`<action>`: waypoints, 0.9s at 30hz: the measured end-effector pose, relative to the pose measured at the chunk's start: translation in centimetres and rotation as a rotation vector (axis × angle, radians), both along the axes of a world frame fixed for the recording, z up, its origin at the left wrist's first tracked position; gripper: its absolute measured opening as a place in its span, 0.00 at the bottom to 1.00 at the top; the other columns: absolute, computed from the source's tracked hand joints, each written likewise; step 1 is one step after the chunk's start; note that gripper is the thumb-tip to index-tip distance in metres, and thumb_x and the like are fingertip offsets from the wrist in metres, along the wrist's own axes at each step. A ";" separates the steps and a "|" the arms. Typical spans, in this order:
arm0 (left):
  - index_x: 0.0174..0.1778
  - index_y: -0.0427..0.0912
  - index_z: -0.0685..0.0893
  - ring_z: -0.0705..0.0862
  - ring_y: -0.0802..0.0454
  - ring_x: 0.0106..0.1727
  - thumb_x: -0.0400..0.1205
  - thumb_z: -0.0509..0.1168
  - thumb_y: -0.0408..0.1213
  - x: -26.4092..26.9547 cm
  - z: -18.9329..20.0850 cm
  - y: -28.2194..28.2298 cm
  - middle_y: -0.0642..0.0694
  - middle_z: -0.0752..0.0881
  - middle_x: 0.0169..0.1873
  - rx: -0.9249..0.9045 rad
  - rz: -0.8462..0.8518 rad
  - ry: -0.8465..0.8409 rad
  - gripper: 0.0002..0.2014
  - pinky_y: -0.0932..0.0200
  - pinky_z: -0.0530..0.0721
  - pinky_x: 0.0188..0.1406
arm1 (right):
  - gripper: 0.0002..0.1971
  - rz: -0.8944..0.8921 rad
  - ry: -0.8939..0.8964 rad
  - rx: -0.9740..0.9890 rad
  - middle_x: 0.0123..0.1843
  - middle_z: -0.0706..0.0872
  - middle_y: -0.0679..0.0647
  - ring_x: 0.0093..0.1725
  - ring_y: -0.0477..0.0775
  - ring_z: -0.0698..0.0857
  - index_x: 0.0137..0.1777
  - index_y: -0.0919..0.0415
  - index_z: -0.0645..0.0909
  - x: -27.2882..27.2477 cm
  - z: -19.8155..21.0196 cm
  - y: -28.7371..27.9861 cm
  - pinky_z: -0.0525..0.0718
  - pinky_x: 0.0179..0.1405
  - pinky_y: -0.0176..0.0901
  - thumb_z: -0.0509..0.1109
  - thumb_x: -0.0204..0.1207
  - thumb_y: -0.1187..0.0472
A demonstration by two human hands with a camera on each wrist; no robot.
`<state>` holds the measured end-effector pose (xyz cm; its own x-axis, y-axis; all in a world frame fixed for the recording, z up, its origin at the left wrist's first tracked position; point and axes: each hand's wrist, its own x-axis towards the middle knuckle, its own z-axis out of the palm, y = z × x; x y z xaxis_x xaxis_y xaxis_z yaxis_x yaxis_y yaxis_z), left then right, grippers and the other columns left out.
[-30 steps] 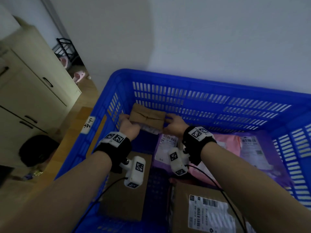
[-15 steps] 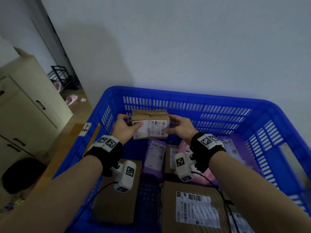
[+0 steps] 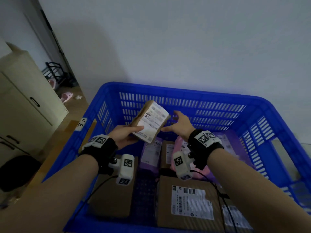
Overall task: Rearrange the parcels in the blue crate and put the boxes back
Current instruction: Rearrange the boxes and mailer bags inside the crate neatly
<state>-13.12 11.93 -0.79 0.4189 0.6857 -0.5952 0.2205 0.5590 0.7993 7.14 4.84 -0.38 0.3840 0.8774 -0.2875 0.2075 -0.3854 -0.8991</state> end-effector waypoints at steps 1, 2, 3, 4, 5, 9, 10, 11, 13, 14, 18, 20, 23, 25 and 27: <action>0.67 0.35 0.79 0.83 0.43 0.60 0.77 0.71 0.35 0.0 -0.4 -0.1 0.37 0.85 0.62 -0.009 0.028 -0.014 0.22 0.48 0.81 0.63 | 0.45 -0.011 0.087 -0.050 0.75 0.74 0.60 0.72 0.61 0.77 0.79 0.67 0.63 -0.6 -0.6 0.3 0.82 0.65 0.55 0.82 0.64 0.68; 0.68 0.37 0.78 0.83 0.42 0.61 0.77 0.72 0.37 0.0 -0.9 -0.2 0.37 0.84 0.63 -0.015 0.040 -0.016 0.24 0.49 0.83 0.59 | 0.39 0.013 0.185 -0.083 0.72 0.78 0.62 0.67 0.61 0.81 0.76 0.68 0.67 -1.2 -1.2 0.6 0.84 0.61 0.54 0.80 0.65 0.68; 0.70 0.39 0.75 0.83 0.42 0.62 0.76 0.73 0.38 0.0 -1.4 -0.1 0.37 0.84 0.64 -0.025 0.055 -0.013 0.27 0.50 0.85 0.54 | 0.32 0.041 0.263 -0.100 0.69 0.81 0.63 0.64 0.61 0.83 0.72 0.68 0.72 -1.8 -1.8 0.8 0.86 0.59 0.53 0.78 0.68 0.70; 0.71 0.41 0.73 0.83 0.41 0.62 0.75 0.74 0.39 -0.2 -1.9 -0.2 0.38 0.83 0.64 -0.034 0.074 -0.004 0.29 0.50 0.86 0.51 | 0.26 0.049 0.309 -0.108 0.67 0.83 0.63 0.63 0.62 0.84 0.69 0.67 0.75 -2.4 -2.4 0.9 0.86 0.59 0.54 0.76 0.70 0.71; 0.72 0.41 0.72 0.83 0.41 0.61 0.75 0.74 0.39 -0.3 -2.3 -0.1 0.38 0.83 0.64 -0.039 0.101 0.007 0.30 0.49 0.86 0.51 | 0.24 0.041 0.336 -0.109 0.66 0.83 0.64 0.63 0.63 0.84 0.68 0.67 0.75 -3.0 -2.9 1.1 0.85 0.59 0.56 0.74 0.72 0.73; 0.71 0.40 0.77 0.82 0.43 0.64 0.77 0.72 0.43 -0.9 -3.8 0.0 0.42 0.83 0.65 0.077 0.119 0.214 0.27 0.49 0.82 0.59 | 0.27 0.027 0.410 -0.125 0.66 0.82 0.67 0.64 0.67 0.83 0.73 0.68 0.70 -4.5 -4.8 2.2 0.84 0.60 0.60 0.70 0.73 0.76; 0.70 0.40 0.78 0.81 0.44 0.65 0.77 0.71 0.45 -1.0 -4.0 0.1 0.43 0.84 0.65 0.140 0.099 0.301 0.26 0.50 0.80 0.60 | 0.27 0.031 0.417 -0.139 0.66 0.82 0.67 0.64 0.68 0.83 0.72 0.67 0.71 -4.7 -5.1 2.5 0.84 0.60 0.59 0.70 0.74 0.76; 0.69 0.39 0.79 0.81 0.44 0.65 0.78 0.70 0.46 -1.0 -4.1 0.2 0.43 0.84 0.64 0.201 0.085 0.370 0.25 0.51 0.79 0.60 | 0.26 0.033 0.424 -0.156 0.66 0.82 0.68 0.64 0.68 0.82 0.73 0.67 0.71 -4.9 -5.6 2.9 0.84 0.60 0.58 0.69 0.74 0.76; 0.72 0.38 0.77 0.81 0.42 0.65 0.80 0.68 0.44 -0.9 -4.4 0.7 0.41 0.82 0.66 0.258 0.071 0.457 0.25 0.53 0.79 0.59 | 0.27 0.036 0.456 -0.190 0.67 0.81 0.67 0.65 0.68 0.82 0.73 0.67 0.70 -5.2 -6.4 3.7 0.83 0.60 0.58 0.68 0.75 0.77; 0.74 0.38 0.73 0.80 0.41 0.66 0.81 0.67 0.43 -0.9 -4.6 1.1 0.40 0.80 0.69 0.267 0.065 0.494 0.26 0.54 0.78 0.57 | 0.27 0.040 0.476 -0.205 0.67 0.81 0.67 0.65 0.68 0.82 0.74 0.66 0.70 -5.4 -6.9 4.2 0.84 0.60 0.58 0.68 0.75 0.77; 0.75 0.37 0.69 0.79 0.39 0.68 0.82 0.65 0.39 -1.1 -6.3 3.2 0.37 0.77 0.71 0.299 0.019 0.649 0.26 0.52 0.78 0.61 | 0.27 0.072 0.485 -0.276 0.68 0.81 0.67 0.65 0.67 0.82 0.75 0.64 0.70 -6.2 -8.5 6.4 0.83 0.62 0.61 0.67 0.76 0.76; 0.73 0.35 0.73 0.80 0.39 0.66 0.84 0.61 0.36 -1.1 -7.3 4.1 0.37 0.79 0.69 0.297 -0.054 0.725 0.21 0.53 0.79 0.59 | 0.30 0.094 0.454 -0.329 0.68 0.81 0.67 0.65 0.66 0.83 0.78 0.63 0.66 -6.6 -9.4 7.4 0.83 0.62 0.61 0.68 0.76 0.76; 0.68 0.33 0.79 0.82 0.37 0.63 0.84 0.58 0.29 -1.2 -8.8 4.8 0.35 0.82 0.66 0.268 -0.118 0.767 0.17 0.51 0.82 0.59 | 0.32 0.154 0.382 -0.413 0.68 0.81 0.66 0.65 0.66 0.82 0.78 0.63 0.64 -7.1 -10.7 8.4 0.83 0.62 0.62 0.68 0.75 0.74; 0.67 0.33 0.80 0.82 0.37 0.62 0.84 0.57 0.28 -1.3 -9.5 5.2 0.34 0.82 0.65 0.245 -0.134 0.801 0.16 0.51 0.82 0.58 | 0.28 0.199 0.370 -0.467 0.68 0.80 0.65 0.67 0.66 0.81 0.74 0.64 0.67 -7.4 -11.1 8.9 0.82 0.63 0.63 0.68 0.75 0.75; 0.66 0.31 0.79 0.82 0.37 0.62 0.84 0.58 0.28 -1.4 -10.2 5.6 0.33 0.82 0.64 0.215 -0.115 0.821 0.16 0.53 0.81 0.54 | 0.27 0.225 0.370 -0.501 0.70 0.79 0.64 0.68 0.66 0.80 0.73 0.64 0.68 -7.5 -11.4 9.3 0.82 0.63 0.63 0.68 0.75 0.75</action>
<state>-14.47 17.52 -10.99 -0.0143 0.7980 -0.6025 0.8218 0.3526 0.4475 -0.39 14.12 -11.81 0.0045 0.6508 -0.7592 0.0439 -0.7586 -0.6500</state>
